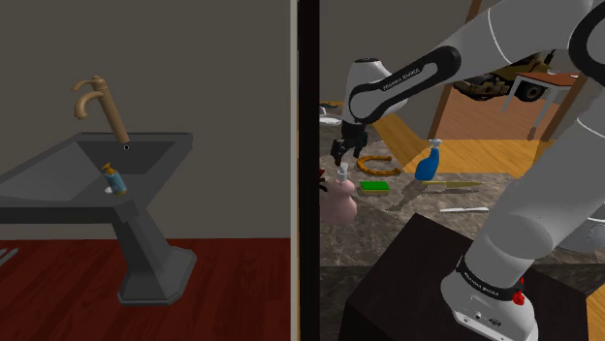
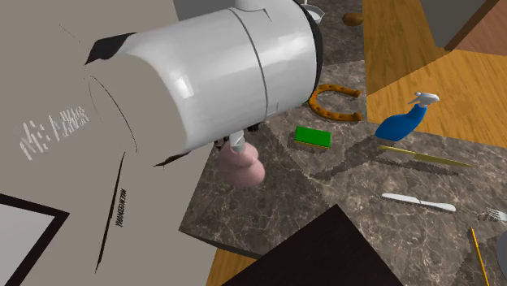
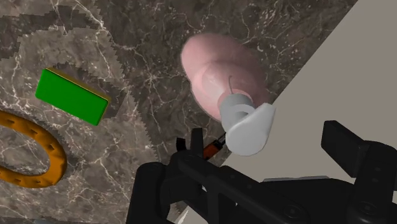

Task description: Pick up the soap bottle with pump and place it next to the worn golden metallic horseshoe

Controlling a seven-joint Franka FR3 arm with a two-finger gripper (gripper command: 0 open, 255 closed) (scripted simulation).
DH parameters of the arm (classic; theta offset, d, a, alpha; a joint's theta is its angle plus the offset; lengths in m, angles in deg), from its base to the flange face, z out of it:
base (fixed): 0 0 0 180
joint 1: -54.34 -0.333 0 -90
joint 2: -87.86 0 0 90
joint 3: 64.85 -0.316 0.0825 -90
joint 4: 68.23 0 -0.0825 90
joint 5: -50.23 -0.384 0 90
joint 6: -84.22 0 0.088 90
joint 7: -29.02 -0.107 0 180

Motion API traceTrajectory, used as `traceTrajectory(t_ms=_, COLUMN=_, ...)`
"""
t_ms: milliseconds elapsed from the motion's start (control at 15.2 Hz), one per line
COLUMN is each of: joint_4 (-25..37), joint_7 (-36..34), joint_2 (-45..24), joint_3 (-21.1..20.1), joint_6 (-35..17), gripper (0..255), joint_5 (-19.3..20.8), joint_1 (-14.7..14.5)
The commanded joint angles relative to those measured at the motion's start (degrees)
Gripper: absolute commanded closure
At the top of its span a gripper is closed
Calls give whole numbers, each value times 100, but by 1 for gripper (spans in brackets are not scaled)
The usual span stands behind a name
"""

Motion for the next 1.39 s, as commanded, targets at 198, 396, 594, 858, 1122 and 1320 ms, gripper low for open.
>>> traceTrajectory(t_ms=198, joint_4=108, joint_7=-83, joint_2=-571, joint_3=18, joint_6=-488, gripper=0, joint_5=81, joint_1=46)
traceTrajectory(t_ms=396, joint_4=44, joint_7=-88, joint_2=-745, joint_3=22, joint_6=-725, gripper=0, joint_5=90, joint_1=50)
traceTrajectory(t_ms=594, joint_4=15, joint_7=-90, joint_2=-840, joint_3=24, joint_6=-850, gripper=0, joint_5=94, joint_1=52)
traceTrajectory(t_ms=858, joint_4=16, joint_7=-91, joint_2=-841, joint_3=24, joint_6=-850, gripper=0, joint_5=94, joint_1=52)
traceTrajectory(t_ms=1122, joint_4=16, joint_7=-91, joint_2=-841, joint_3=24, joint_6=-849, gripper=255, joint_5=94, joint_1=52)
traceTrajectory(t_ms=1320, joint_4=16, joint_7=-91, joint_2=-841, joint_3=24, joint_6=-849, gripper=255, joint_5=94, joint_1=52)
